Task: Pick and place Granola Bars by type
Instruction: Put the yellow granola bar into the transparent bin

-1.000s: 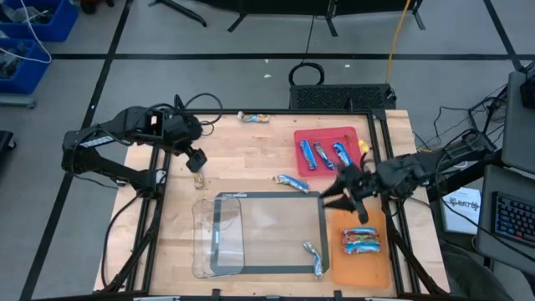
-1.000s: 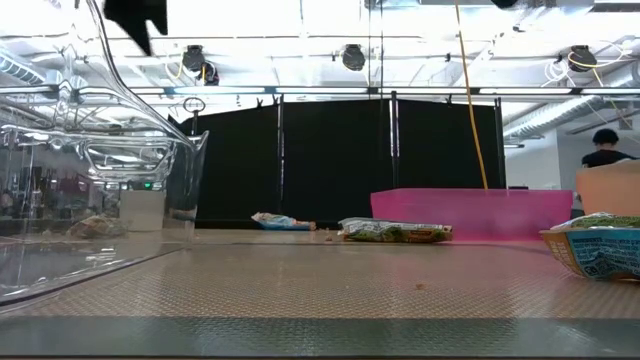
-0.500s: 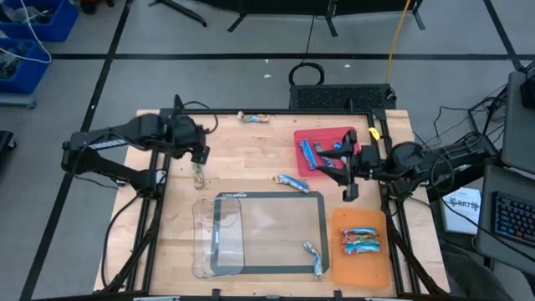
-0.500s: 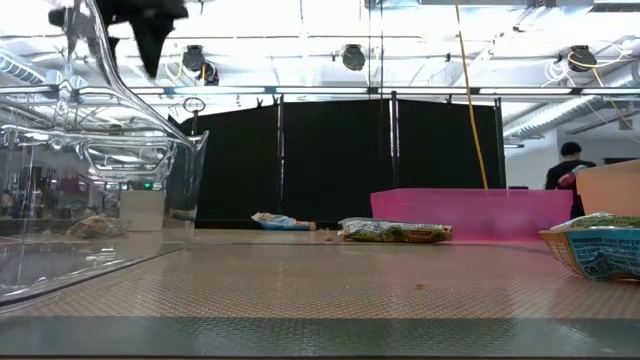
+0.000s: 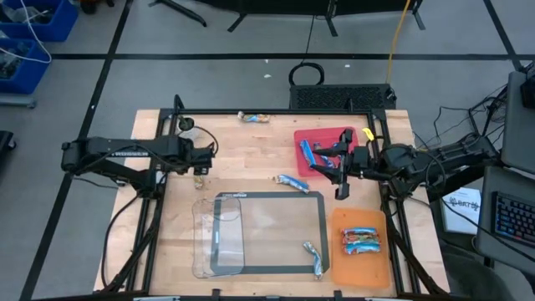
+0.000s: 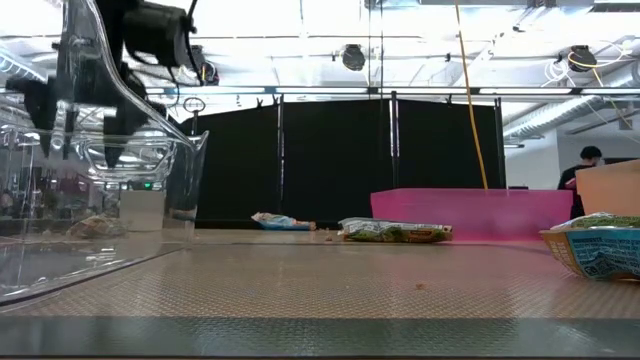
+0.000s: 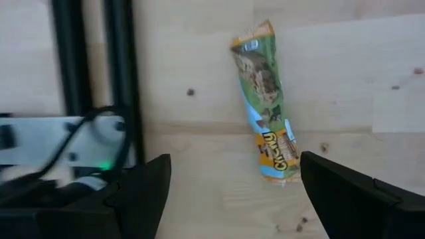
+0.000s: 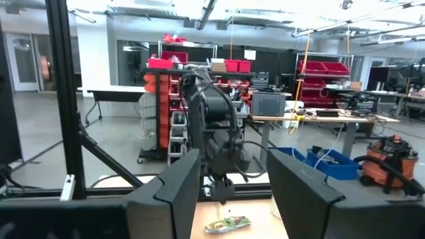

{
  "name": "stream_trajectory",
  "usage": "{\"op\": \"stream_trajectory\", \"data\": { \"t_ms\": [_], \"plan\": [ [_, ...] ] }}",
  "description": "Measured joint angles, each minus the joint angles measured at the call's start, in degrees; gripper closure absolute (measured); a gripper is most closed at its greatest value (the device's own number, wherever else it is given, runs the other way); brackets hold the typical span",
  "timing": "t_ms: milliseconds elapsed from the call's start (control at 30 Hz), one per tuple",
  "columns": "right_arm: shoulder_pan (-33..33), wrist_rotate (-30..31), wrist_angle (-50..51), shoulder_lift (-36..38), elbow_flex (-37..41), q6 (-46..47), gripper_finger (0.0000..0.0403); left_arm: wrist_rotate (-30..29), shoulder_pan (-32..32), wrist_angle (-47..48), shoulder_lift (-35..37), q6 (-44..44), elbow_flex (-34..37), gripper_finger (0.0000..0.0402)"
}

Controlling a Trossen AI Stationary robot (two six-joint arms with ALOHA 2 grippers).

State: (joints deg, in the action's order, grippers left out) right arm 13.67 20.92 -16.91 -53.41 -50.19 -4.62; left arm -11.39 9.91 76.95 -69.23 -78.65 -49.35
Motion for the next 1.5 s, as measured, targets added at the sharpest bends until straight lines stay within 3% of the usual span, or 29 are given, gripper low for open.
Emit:
{"op": "stream_trajectory", "data": {
  "t_ms": [433,800,1033,1500],
  "plan": [
    [0.04,-1.94,0.00,0.00,0.00,6.60,0.0236,0.86,3.24,-13.91,0.00,-1.60,8.68,0.0066],
    [0.04,-1.90,0.03,0.00,0.00,6.95,0.0236,0.99,5.59,-19.88,0.00,-2.88,12.54,0.0066],
    [0.04,-1.84,0.05,0.00,0.01,6.95,0.0236,4.54,5.55,-27.38,0.00,-3.89,16.84,0.0066],
    [0.04,-1.74,0.07,0.00,0.02,6.60,0.0236,2.38,5.55,-31.07,0.00,-5.10,17.49,0.0066]
  ]
}}
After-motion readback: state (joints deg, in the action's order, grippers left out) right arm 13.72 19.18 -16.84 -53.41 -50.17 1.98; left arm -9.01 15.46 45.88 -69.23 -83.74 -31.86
